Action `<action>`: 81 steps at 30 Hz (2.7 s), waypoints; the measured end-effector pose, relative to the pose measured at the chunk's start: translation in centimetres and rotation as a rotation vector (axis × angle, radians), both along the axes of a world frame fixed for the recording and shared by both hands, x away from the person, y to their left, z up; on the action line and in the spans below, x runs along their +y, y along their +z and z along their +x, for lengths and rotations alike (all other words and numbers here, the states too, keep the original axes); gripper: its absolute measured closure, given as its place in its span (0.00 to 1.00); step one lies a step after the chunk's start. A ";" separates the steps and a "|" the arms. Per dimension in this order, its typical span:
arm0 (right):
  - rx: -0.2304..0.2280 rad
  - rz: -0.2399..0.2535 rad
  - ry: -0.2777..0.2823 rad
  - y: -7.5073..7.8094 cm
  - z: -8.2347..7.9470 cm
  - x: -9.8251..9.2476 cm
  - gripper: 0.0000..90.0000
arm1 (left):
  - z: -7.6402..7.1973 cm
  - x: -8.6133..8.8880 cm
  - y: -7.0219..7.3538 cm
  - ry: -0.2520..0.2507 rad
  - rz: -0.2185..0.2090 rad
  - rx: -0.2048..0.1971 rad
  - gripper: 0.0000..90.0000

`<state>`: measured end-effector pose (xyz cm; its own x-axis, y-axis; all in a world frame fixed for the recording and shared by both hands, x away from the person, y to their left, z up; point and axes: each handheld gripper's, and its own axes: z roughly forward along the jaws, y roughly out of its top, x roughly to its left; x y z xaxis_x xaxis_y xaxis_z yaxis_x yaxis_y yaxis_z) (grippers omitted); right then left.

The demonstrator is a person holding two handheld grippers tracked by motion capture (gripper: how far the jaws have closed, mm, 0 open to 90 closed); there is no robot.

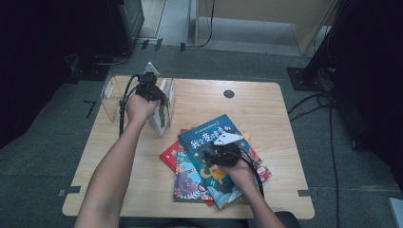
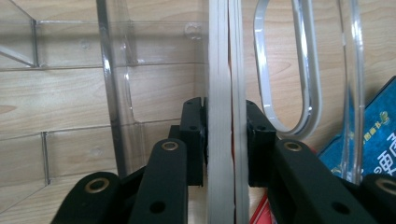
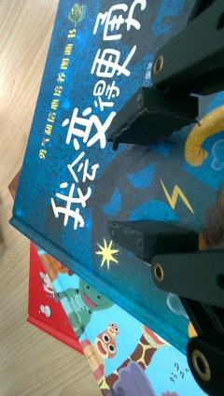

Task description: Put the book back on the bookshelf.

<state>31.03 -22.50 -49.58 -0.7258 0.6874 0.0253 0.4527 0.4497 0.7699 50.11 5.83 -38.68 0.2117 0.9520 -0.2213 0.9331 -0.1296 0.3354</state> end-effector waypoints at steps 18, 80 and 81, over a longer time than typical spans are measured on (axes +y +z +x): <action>0.007 0.007 -0.007 0.0 -0.1 -0.1 0.58 | -2.9 1.6 4.3 -0.089 -0.047 -0.047 0.72; 0.037 0.097 -0.361 -0.4 -11.8 -14.7 0.96 | -13.5 -0.9 -7.4 -0.496 -0.206 -0.133 0.51; 0.034 0.097 -0.367 -0.4 -12.1 -14.8 0.96 | -13.4 -1.0 -7.5 -0.496 -0.213 -0.133 0.51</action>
